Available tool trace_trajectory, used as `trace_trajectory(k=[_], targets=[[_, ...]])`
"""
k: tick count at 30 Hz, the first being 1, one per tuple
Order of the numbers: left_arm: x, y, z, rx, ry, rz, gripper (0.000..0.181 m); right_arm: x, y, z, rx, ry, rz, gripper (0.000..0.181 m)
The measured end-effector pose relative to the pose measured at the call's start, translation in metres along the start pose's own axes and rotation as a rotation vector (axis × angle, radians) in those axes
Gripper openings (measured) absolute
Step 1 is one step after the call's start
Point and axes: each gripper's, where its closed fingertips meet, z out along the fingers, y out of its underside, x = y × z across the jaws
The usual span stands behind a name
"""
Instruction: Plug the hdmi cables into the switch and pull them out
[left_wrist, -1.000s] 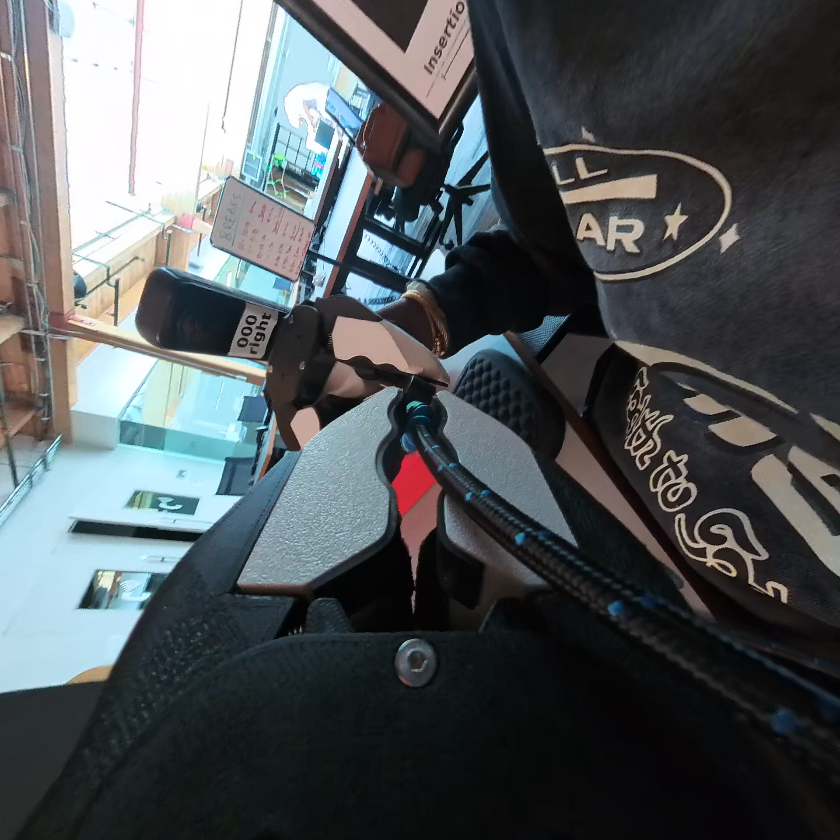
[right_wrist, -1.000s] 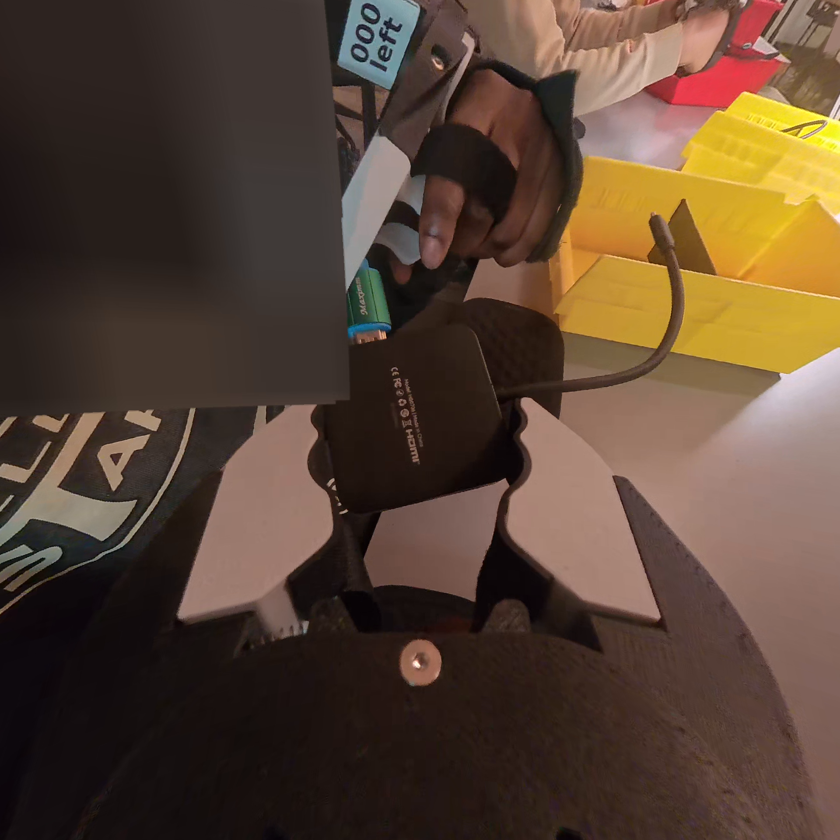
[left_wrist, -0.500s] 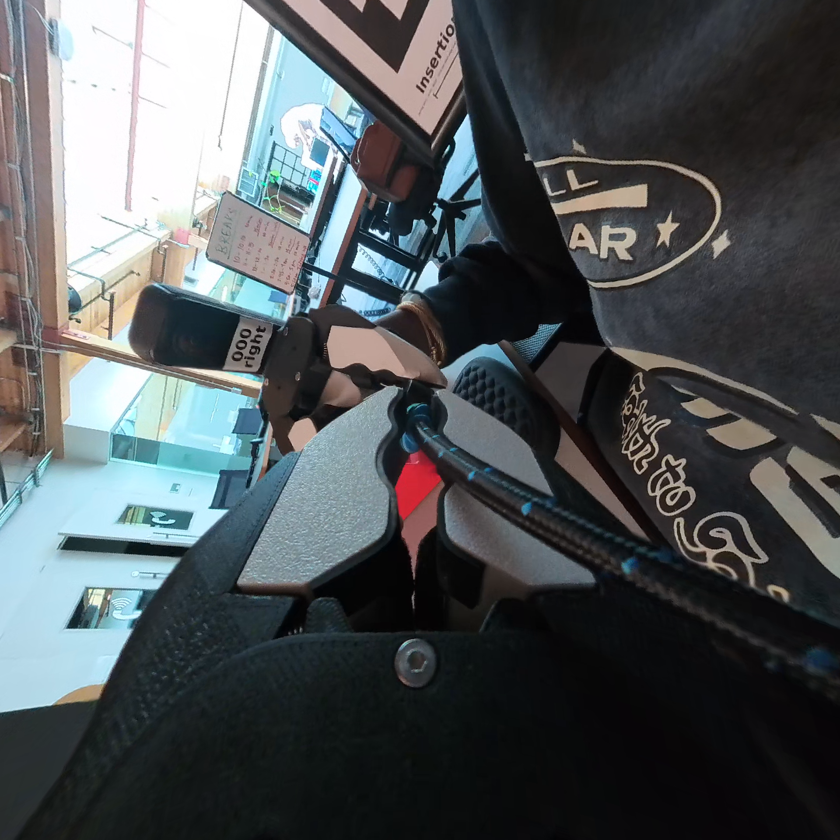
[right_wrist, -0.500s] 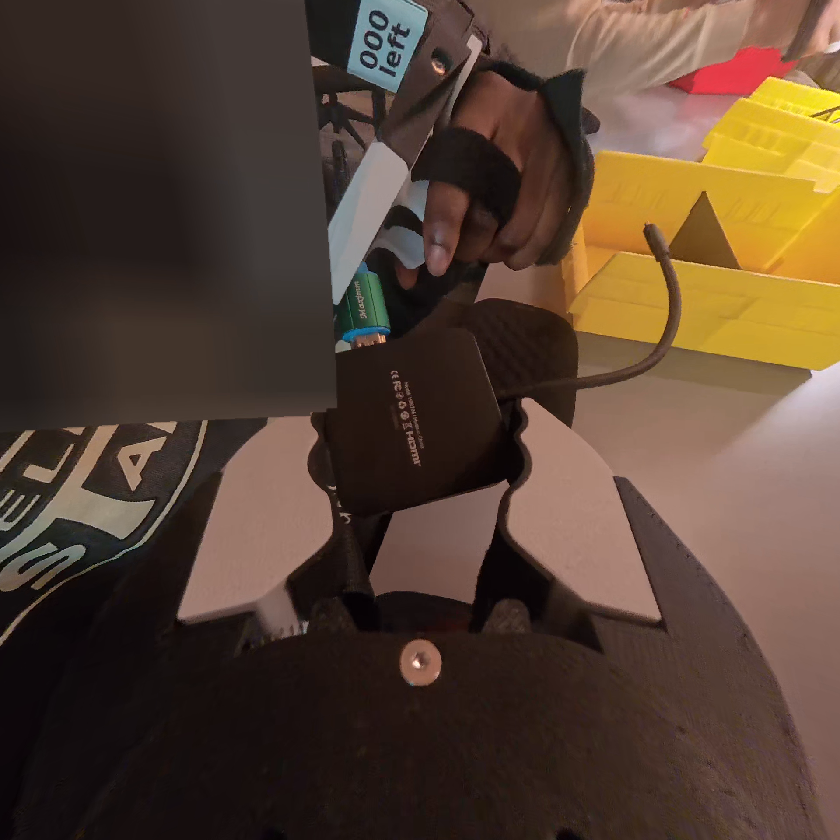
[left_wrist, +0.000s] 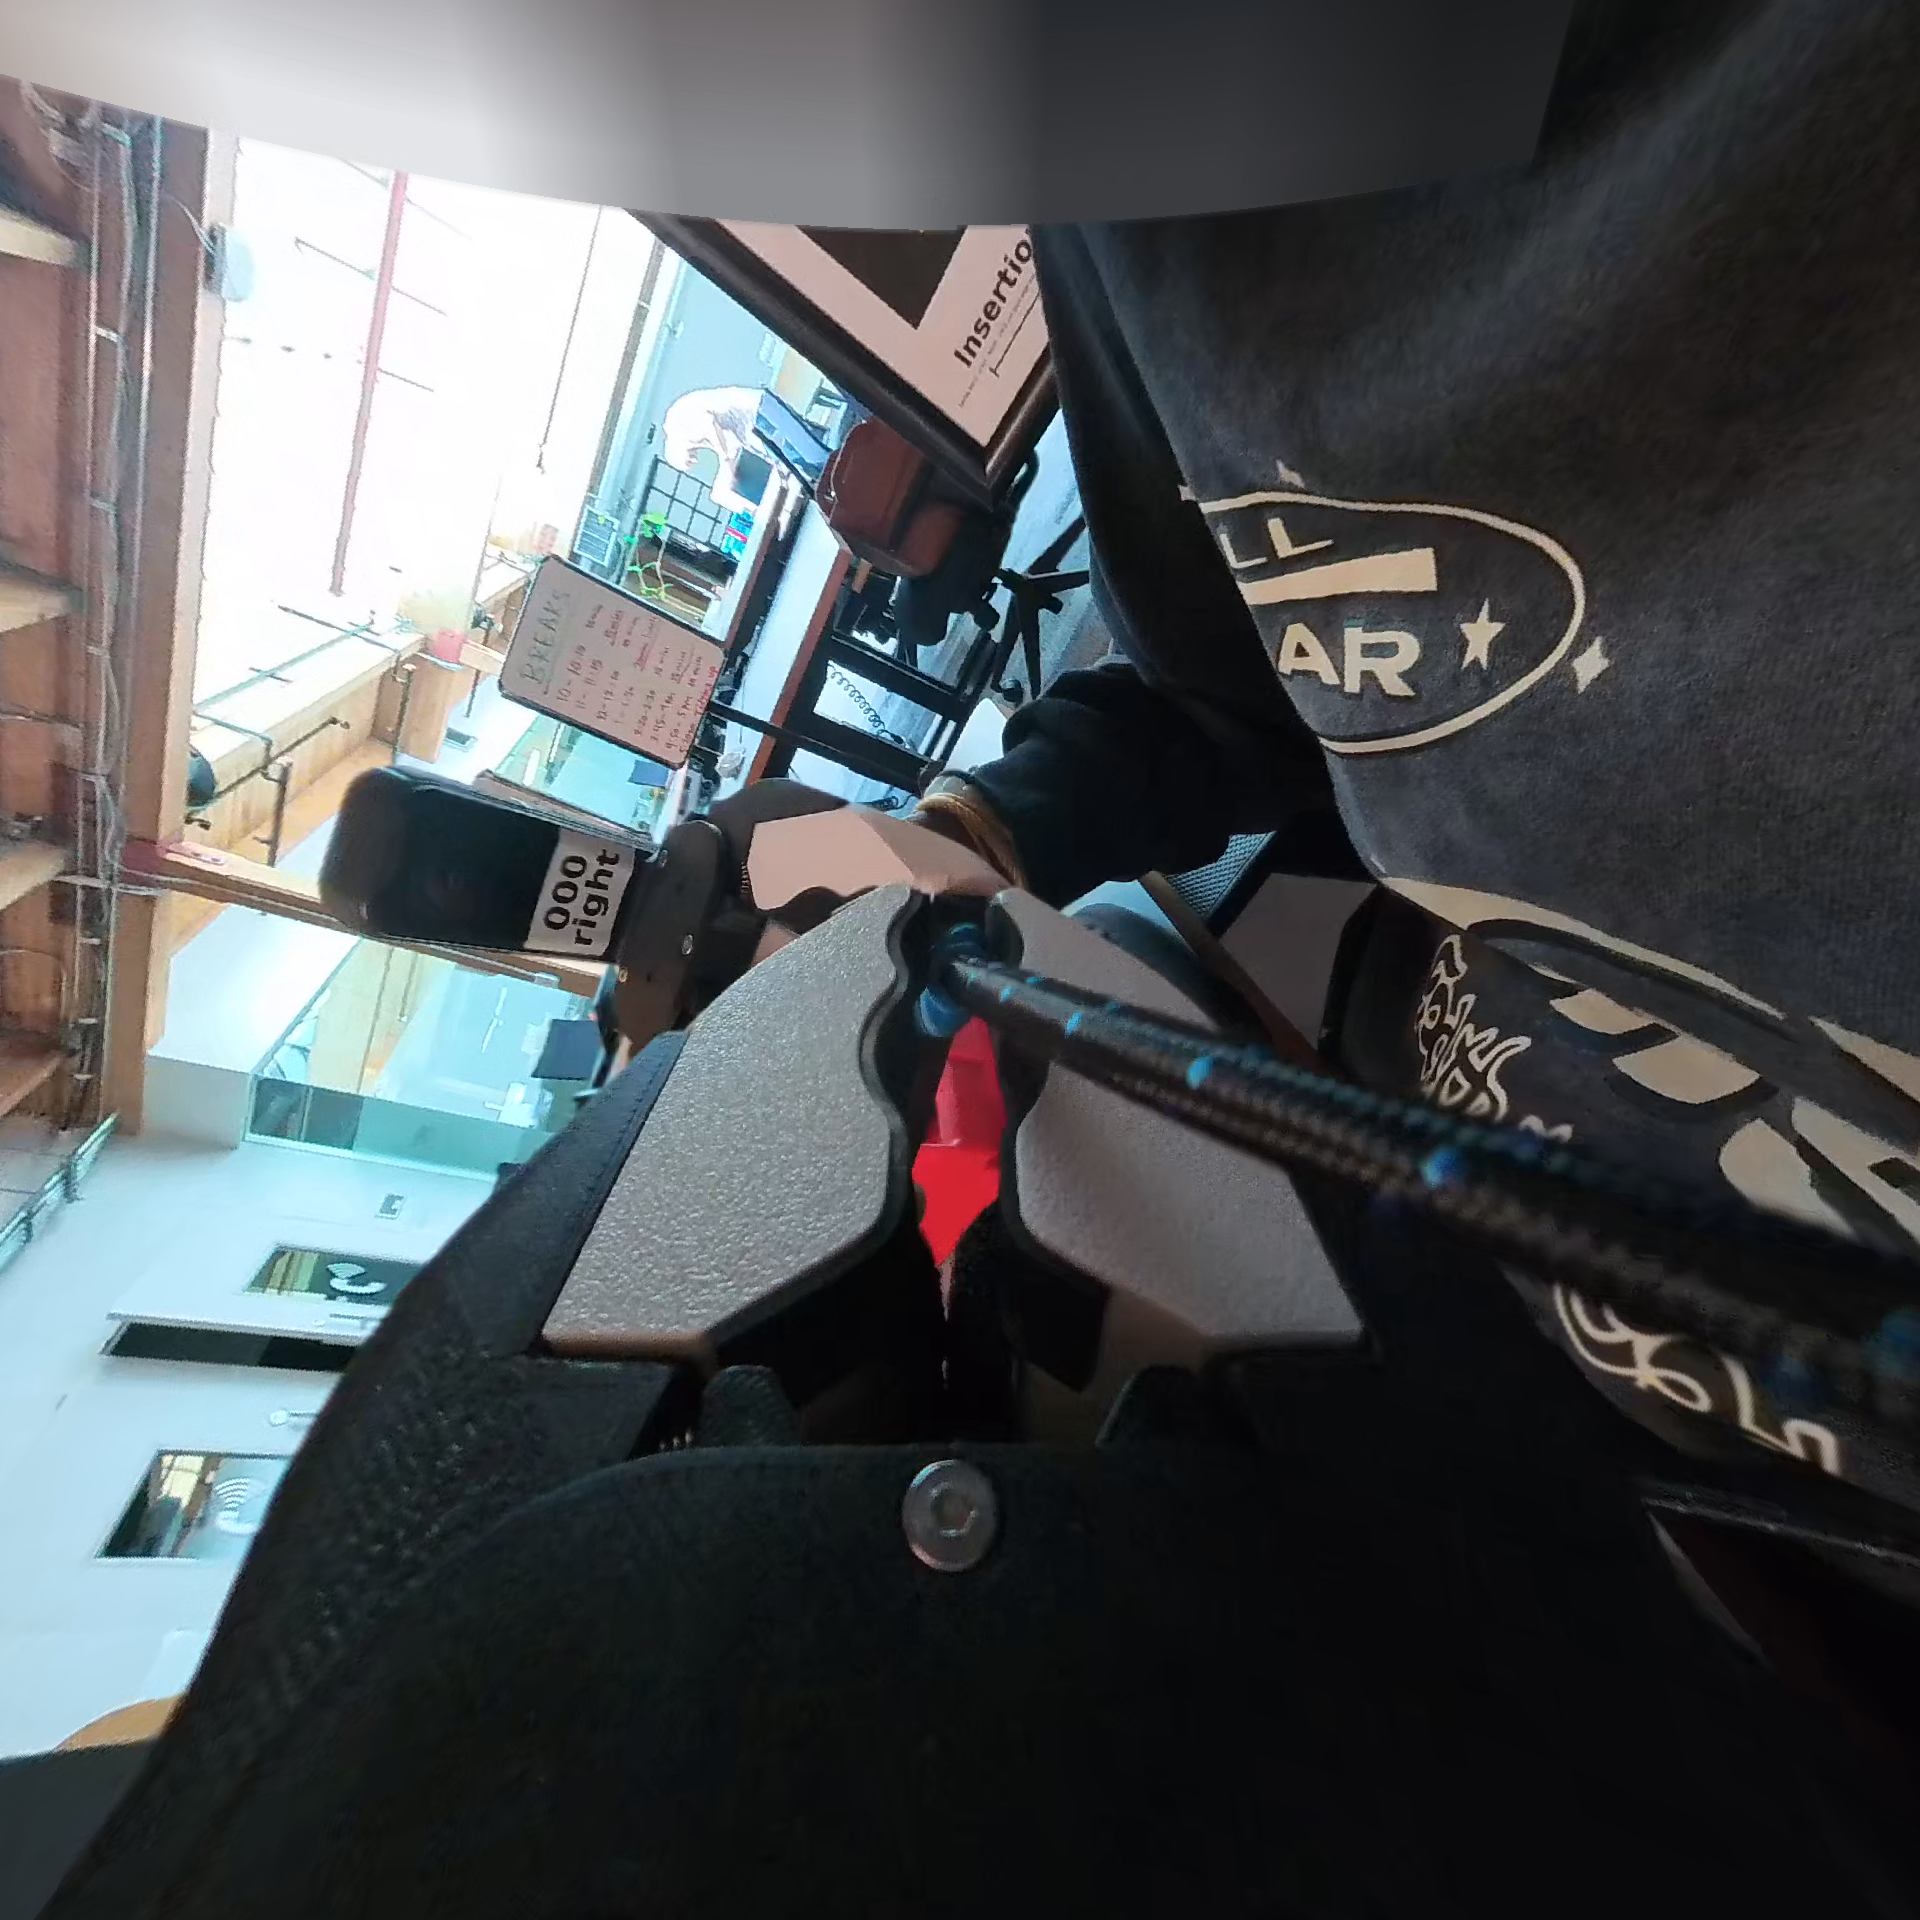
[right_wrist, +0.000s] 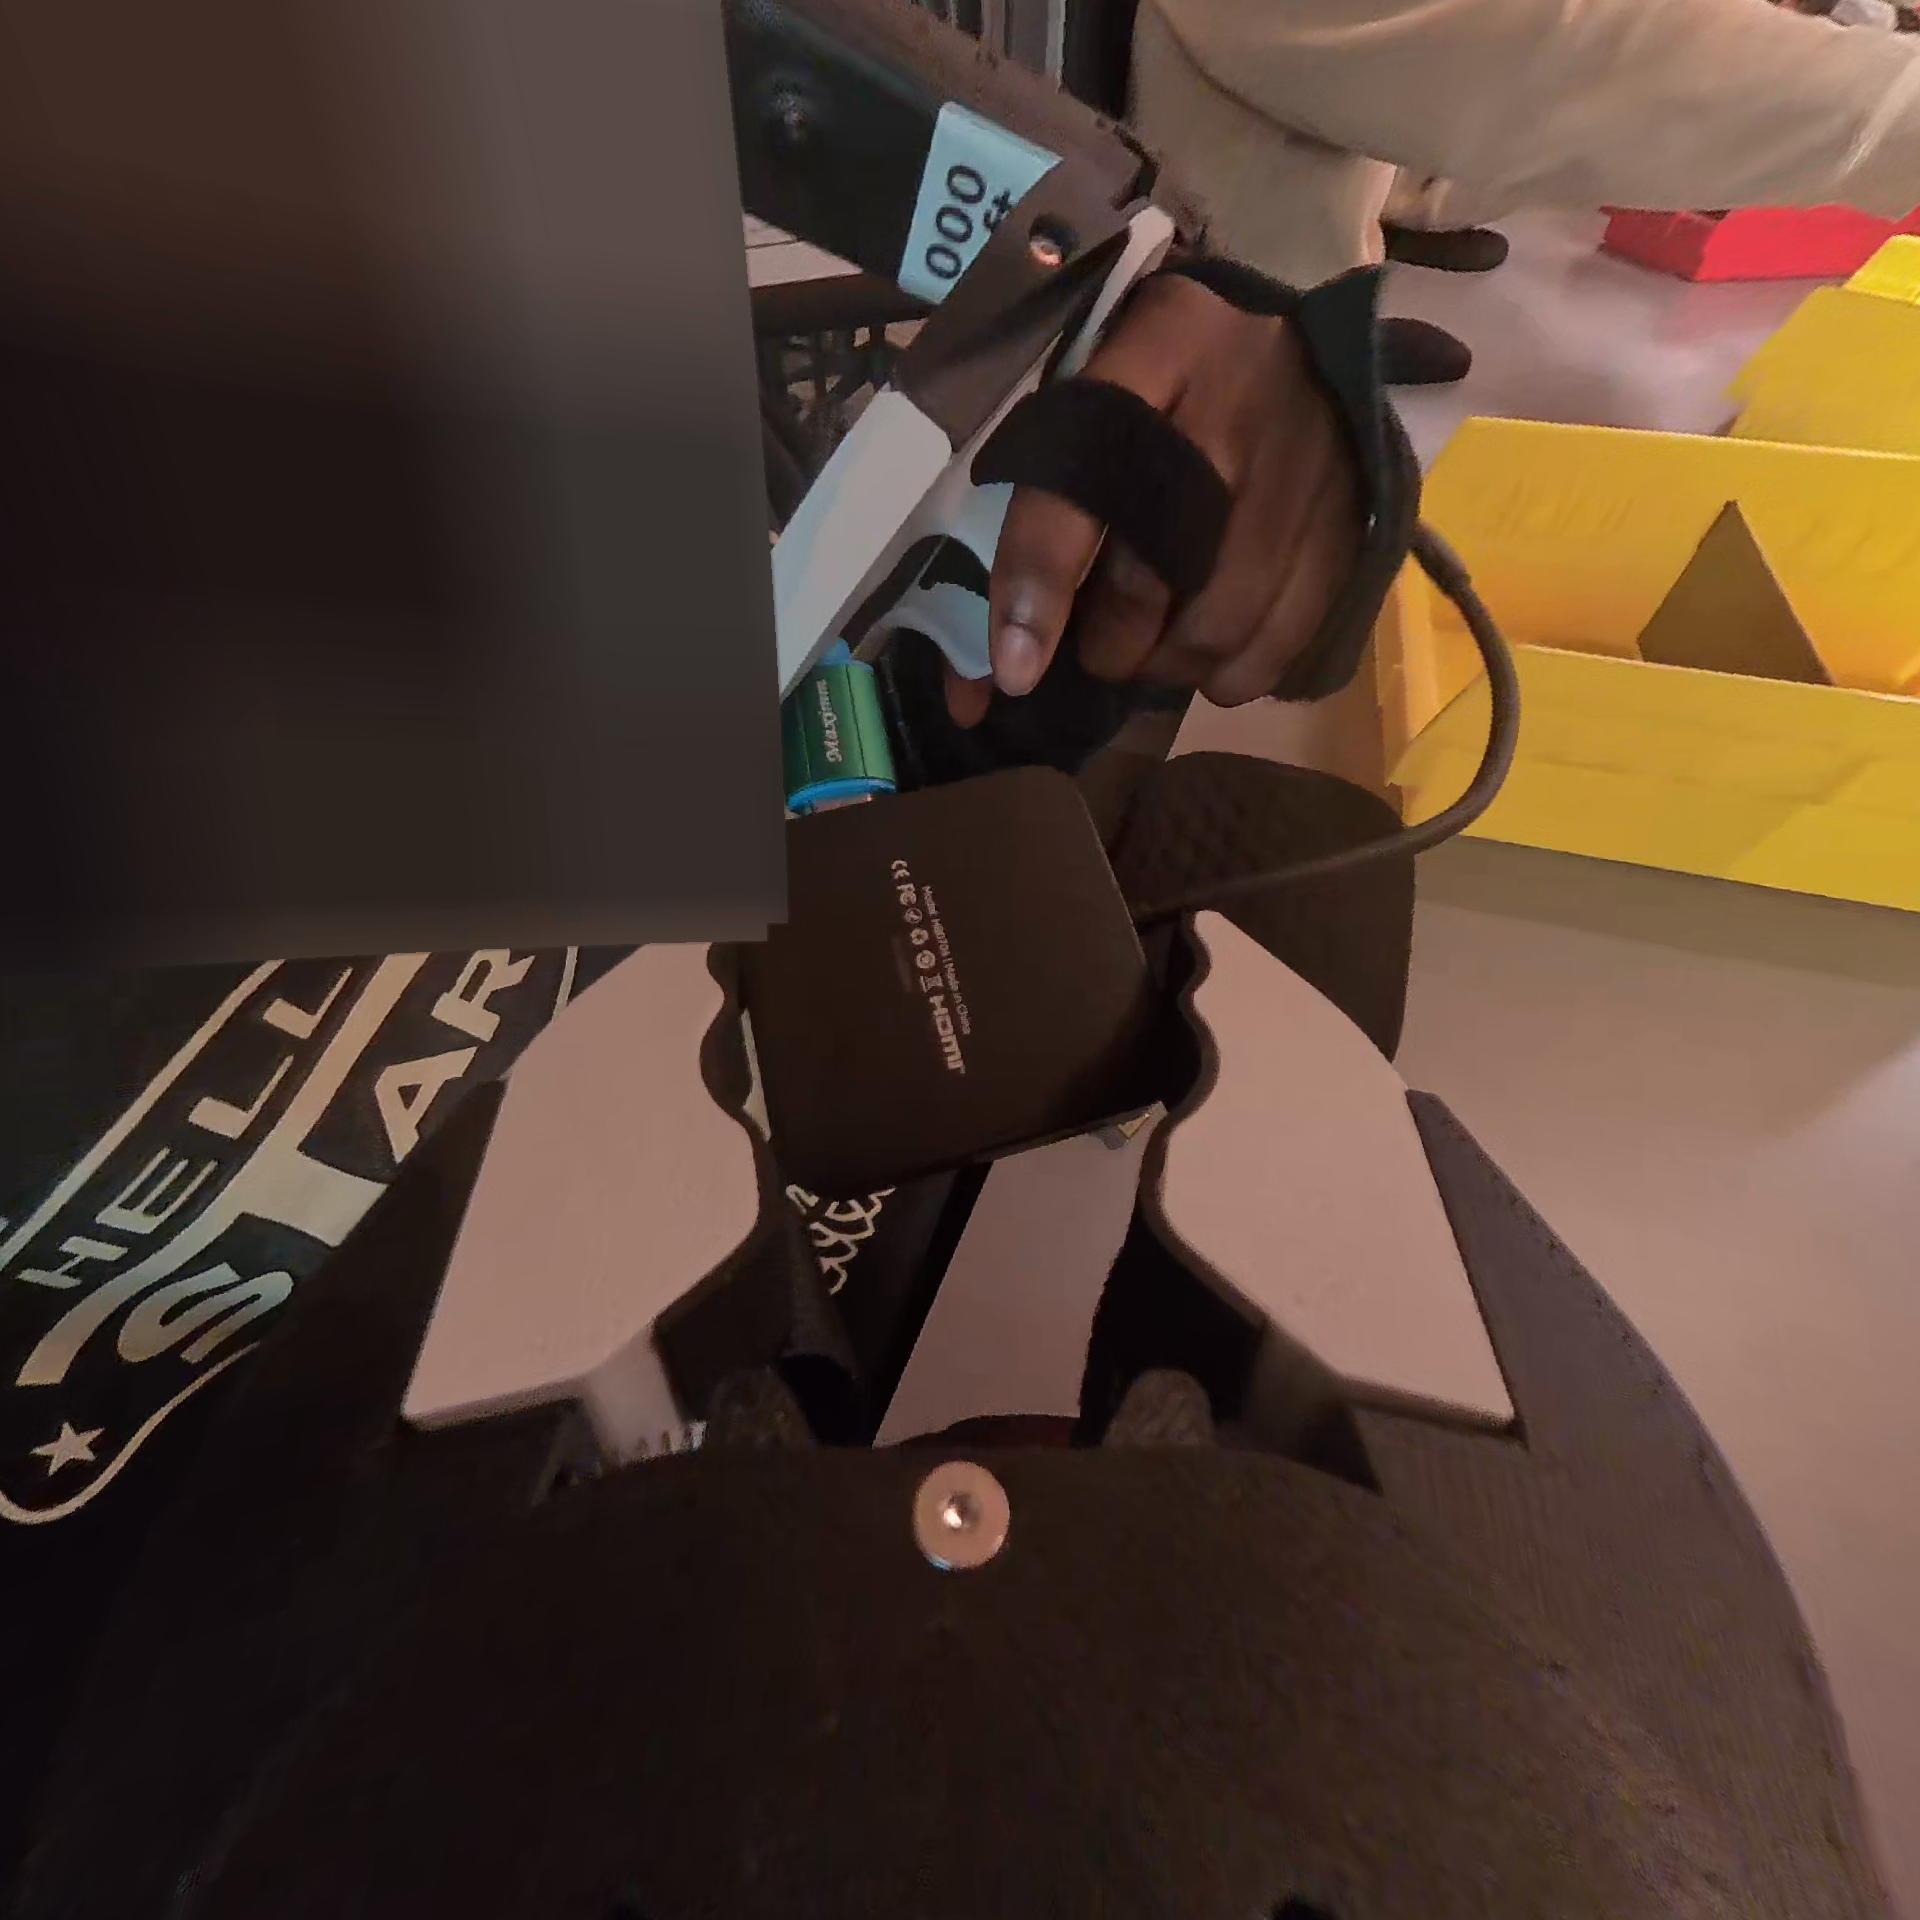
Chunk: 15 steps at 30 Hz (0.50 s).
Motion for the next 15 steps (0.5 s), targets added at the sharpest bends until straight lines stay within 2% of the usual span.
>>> trace_trajectory(k=[8, 11, 15], targets=[[-0.004, -0.006, 0.004, 0.059, -0.027, 0.004, 0.01, 0.001, -0.009, -0.005, 0.014, 0.087, -0.034, 0.079], [0.001, -0.004, 0.008, 0.085, 0.01, -0.026, 0.01, -0.001, -0.002, -0.002, -0.024, 0.071, -0.058, 0.079], [0.005, -0.014, 0.008, 0.168, 0.04, -0.064, 0.011, -0.007, -0.006, 0.003, 0.007, 0.02, -0.095, 0.079]])
